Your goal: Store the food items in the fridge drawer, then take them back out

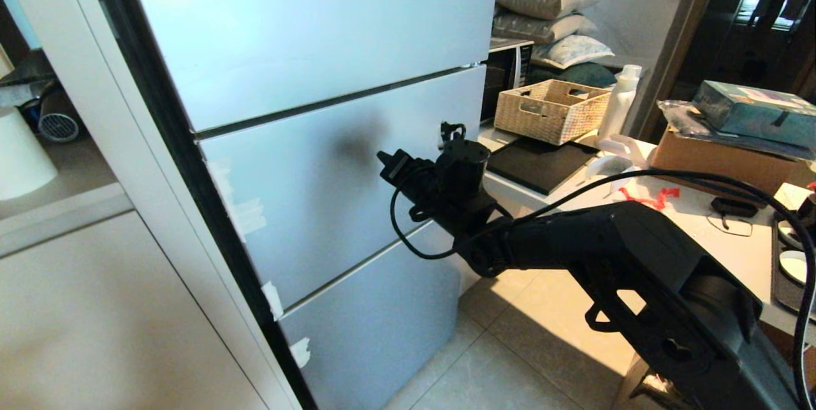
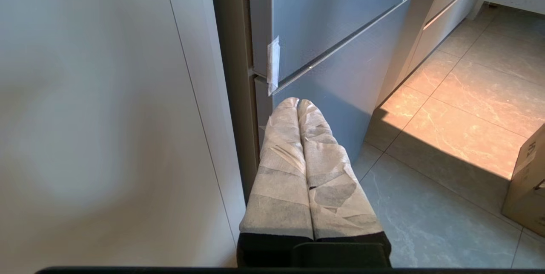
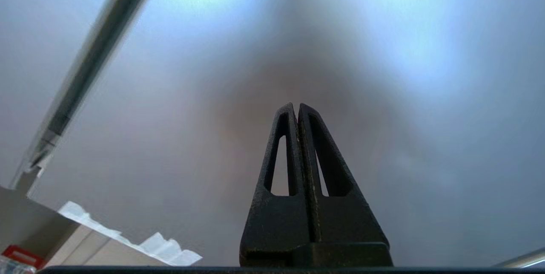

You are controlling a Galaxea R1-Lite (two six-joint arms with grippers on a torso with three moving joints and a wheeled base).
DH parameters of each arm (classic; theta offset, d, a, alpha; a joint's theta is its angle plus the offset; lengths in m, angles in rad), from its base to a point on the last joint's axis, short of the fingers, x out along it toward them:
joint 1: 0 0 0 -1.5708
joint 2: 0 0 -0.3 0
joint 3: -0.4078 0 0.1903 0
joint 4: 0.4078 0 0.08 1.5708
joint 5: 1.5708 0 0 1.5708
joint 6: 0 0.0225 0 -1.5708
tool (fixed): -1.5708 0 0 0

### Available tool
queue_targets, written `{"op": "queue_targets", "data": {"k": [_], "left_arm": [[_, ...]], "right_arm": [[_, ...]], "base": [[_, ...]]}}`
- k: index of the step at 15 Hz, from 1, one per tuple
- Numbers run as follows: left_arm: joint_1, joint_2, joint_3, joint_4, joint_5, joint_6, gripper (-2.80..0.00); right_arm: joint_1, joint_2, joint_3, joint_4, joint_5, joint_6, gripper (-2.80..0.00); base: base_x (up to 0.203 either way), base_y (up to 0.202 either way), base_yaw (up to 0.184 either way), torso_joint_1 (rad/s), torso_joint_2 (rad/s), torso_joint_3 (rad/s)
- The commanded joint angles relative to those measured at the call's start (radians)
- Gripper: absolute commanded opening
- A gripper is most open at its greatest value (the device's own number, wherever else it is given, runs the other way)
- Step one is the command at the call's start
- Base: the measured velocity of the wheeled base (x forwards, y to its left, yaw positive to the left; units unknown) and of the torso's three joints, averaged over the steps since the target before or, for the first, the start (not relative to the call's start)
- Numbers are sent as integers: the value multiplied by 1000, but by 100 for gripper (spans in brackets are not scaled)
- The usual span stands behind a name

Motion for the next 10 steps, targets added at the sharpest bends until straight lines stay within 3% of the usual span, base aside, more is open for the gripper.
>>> {"op": "queue_targets", "data": {"k": [1, 3, 5, 10], "left_arm": [[1, 1, 0, 0, 0, 0, -280], [1, 0, 0, 0, 0, 0, -280], [1, 0, -1, -1, 0, 0, -280], [1, 0, 0, 0, -1, 0, -280]], "right_arm": [[9, -32, 26, -6, -33, 5, -280], [17, -134, 138, -6, -56, 2, -280], [22, -298, 369, -6, -61, -22, -280], [-14, -951, 1089, 8, -64, -265, -280]], "base": [[0, 0, 0, 0, 0, 0], [0, 0, 0, 0, 0, 0], [0, 0, 0, 0, 0, 0], [0, 0, 0, 0, 0, 0]]}}
